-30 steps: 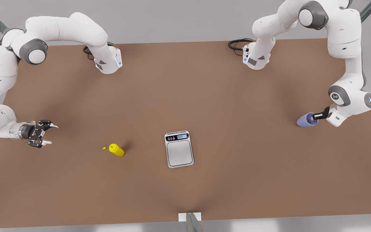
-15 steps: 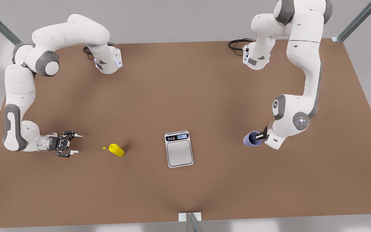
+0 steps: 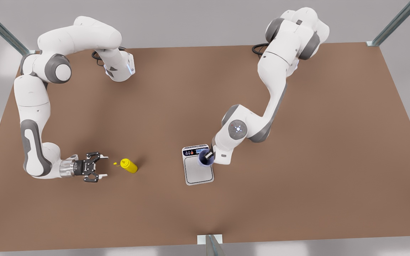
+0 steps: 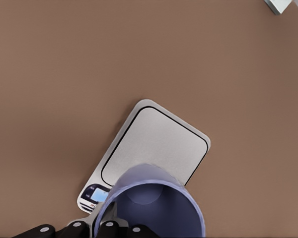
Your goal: Move cup to the weight, pick up sauce bottle, pour sauce
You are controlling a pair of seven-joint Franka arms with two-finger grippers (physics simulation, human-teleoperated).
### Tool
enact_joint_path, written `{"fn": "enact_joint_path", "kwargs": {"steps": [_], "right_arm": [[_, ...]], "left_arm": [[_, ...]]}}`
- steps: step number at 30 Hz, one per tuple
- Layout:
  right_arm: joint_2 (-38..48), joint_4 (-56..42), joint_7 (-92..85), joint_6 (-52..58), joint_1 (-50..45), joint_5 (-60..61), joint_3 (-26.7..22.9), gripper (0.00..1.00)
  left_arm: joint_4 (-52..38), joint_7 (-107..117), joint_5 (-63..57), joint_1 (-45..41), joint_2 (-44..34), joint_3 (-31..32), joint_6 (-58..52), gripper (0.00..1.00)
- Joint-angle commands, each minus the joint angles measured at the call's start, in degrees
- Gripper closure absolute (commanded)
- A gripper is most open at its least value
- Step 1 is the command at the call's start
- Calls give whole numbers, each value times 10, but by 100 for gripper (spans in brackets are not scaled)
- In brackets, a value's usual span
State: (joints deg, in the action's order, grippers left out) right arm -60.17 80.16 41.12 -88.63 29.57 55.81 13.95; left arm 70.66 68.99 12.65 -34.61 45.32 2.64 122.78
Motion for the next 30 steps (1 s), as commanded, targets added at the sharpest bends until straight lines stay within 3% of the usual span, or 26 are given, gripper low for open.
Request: {"fn": "enact_joint_path", "kwargs": {"steps": [1,7,8,9,10,18,19,20,21,24,26,27,30], "right_arm": [[0,0,0,0,0,0,0,0],[-7,-15,6,-7,-25,2,10,0],[-8,-18,7,-7,-26,2,11,0],[-7,-17,7,-7,-28,2,11,0],[-6,-17,7,-7,-33,4,11,0],[-7,-5,-2,29,-33,10,19,0],[-8,-5,-2,28,-33,16,19,0],[-11,-7,-3,22,-33,24,18,0],[-10,-7,-3,4,-33,25,18,0],[-11,-6,-3,-2,-40,46,18,0],[-12,-6,-3,-2,-41,47,18,0],[-12,-6,-3,-2,-45,47,19,0],[-14,-4,-9,12,-49,45,19,0]], "left_arm": [[0,-1,21,-1,0,0,2,70],[1,0,19,-4,21,-1,53,69],[1,-1,19,-4,24,-1,53,64],[2,-3,19,-4,26,-1,53,52],[1,-4,19,-4,26,-1,54,49],[2,-5,19,-3,41,-1,80,48],[2,-3,20,-4,41,-1,79,40],[1,0,22,-4,38,0,74,13],[1,2,25,-4,34,1,69,0],[1,19,30,-4,19,4,58,0],[2,0,15,5,-39,-11,-75,0],[1,-59,13,8,-78,-40,-180,0],[1,-374,12,46,-162,-160,-353,0]]}}
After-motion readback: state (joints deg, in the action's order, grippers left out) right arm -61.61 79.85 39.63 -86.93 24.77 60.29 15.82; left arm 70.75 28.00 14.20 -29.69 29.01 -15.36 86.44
